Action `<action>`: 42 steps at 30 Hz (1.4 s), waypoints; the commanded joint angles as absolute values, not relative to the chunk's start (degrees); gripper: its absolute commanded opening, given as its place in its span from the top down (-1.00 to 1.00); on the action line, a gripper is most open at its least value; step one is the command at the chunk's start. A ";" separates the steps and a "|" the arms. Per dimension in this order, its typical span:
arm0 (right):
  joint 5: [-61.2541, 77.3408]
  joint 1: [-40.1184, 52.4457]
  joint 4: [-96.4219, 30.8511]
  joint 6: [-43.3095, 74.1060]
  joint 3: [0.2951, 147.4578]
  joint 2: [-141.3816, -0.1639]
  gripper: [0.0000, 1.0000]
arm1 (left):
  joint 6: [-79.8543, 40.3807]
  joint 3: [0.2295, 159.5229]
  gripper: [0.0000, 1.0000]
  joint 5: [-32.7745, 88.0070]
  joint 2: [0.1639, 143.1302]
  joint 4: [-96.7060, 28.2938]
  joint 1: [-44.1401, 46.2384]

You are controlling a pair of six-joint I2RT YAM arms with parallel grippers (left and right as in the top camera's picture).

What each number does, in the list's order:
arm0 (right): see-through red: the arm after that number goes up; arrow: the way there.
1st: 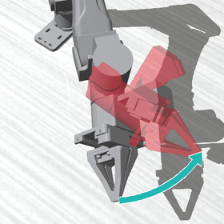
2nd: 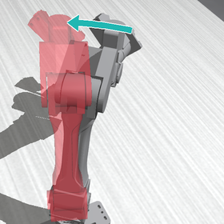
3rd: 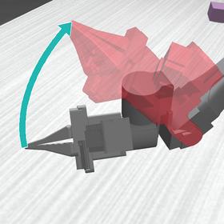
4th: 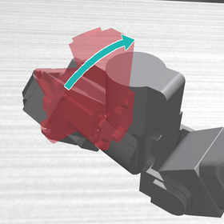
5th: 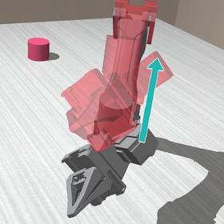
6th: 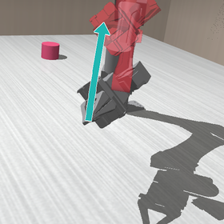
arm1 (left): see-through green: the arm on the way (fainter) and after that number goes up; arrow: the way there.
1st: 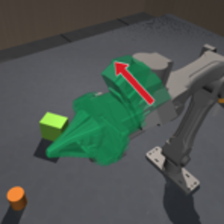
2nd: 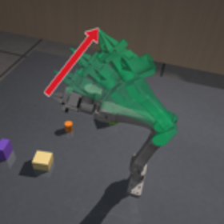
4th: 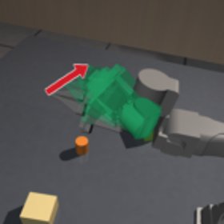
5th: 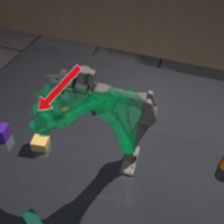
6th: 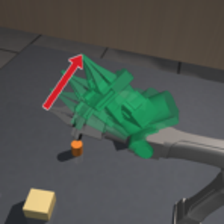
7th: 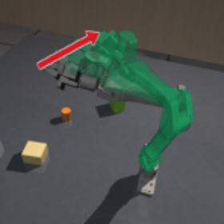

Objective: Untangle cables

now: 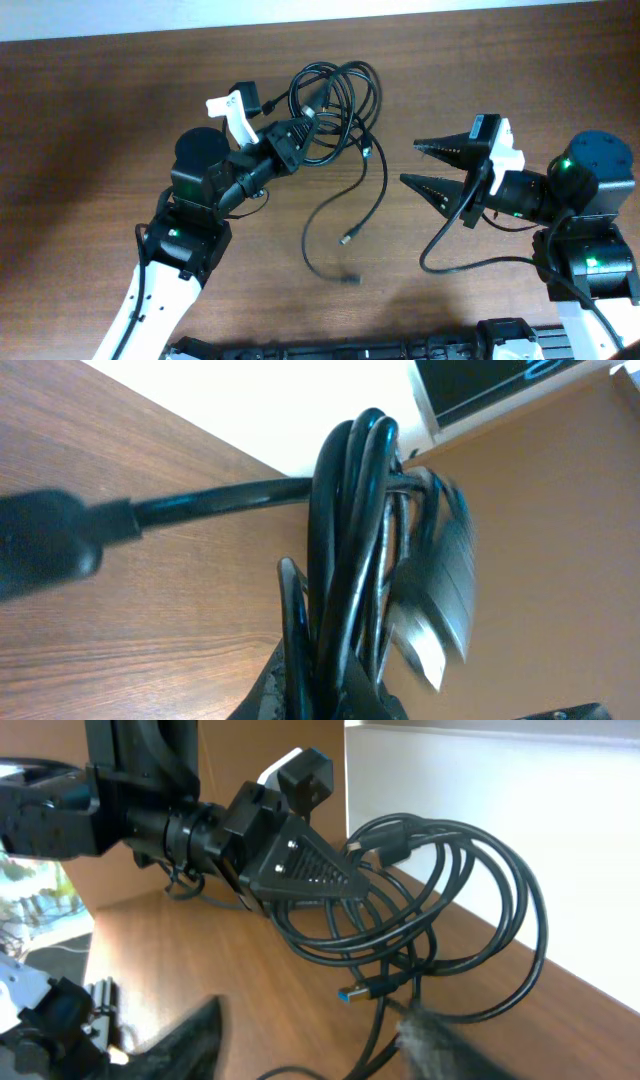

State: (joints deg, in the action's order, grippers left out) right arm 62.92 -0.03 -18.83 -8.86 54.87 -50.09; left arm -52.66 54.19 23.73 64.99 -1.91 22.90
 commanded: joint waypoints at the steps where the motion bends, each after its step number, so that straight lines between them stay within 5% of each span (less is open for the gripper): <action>1: 61.80 -0.03 -18.68 -8.51 55.61 -49.56 -0.34 | -44.60 54.43 1.00 24.69 64.82 -1.34 22.70; 13: 47.53 -0.03 -18.70 -6.52 55.61 -49.56 -0.57 | -25.58 54.43 1.00 49.98 64.82 9.63 22.72; 31: 36.84 -0.03 -16.25 -2.44 55.61 -49.56 -0.63 | -20.67 54.43 1.00 52.14 64.82 9.39 29.69; 42: 16.97 -0.08 -17.37 9.85 55.61 -49.56 -0.99 | -18.50 54.43 1.00 54.54 64.82 7.49 30.24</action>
